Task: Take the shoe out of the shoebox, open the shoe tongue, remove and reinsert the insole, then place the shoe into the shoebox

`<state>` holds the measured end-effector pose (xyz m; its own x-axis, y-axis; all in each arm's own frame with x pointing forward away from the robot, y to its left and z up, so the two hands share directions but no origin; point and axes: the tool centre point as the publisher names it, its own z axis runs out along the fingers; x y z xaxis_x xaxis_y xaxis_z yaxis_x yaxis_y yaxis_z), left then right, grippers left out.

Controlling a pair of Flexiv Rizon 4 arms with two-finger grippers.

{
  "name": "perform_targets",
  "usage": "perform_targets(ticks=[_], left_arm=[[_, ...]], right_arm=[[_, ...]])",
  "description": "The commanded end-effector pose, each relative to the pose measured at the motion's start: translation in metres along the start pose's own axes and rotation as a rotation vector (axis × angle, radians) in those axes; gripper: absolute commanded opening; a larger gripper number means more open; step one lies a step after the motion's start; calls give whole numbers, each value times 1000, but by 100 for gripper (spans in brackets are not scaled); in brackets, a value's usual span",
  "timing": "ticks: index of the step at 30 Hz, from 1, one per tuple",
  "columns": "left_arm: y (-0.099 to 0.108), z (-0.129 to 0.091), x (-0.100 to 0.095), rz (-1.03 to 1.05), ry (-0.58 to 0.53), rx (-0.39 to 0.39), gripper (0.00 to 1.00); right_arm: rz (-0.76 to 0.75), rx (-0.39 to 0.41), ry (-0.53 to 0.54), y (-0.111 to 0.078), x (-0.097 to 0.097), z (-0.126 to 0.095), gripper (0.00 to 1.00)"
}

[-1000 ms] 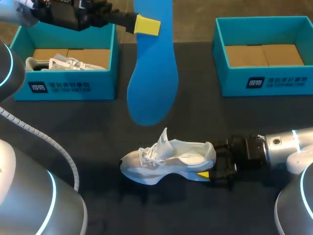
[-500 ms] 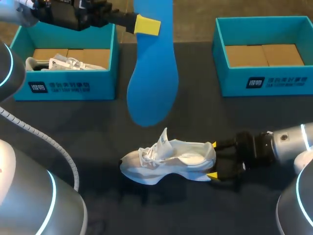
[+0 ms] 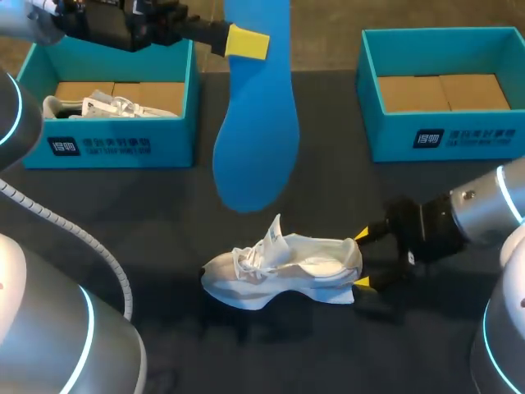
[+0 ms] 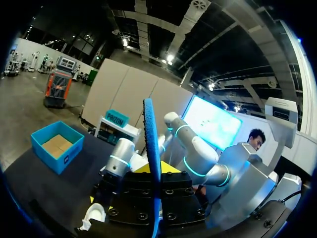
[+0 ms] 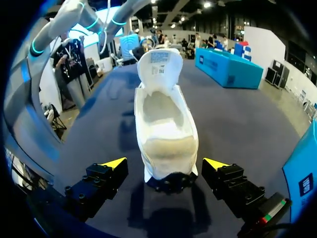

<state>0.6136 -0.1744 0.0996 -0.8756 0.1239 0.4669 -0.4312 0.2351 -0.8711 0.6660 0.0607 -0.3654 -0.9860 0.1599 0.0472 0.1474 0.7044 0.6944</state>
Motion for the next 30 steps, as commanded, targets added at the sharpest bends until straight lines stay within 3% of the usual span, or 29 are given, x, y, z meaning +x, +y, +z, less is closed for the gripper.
perform_targets(ticks=[1,12,30], left_arm=[[0,1,-1,0,-1,0,0],[0,1,-1,0,-1,0,0],[0,1,-1,0,-1,0,0]], right_arm=[[9,262,-10,12,6,-9,100],[12,538,-32,38,8,-18,100],[81,646,52,44,-3,-16,100]])
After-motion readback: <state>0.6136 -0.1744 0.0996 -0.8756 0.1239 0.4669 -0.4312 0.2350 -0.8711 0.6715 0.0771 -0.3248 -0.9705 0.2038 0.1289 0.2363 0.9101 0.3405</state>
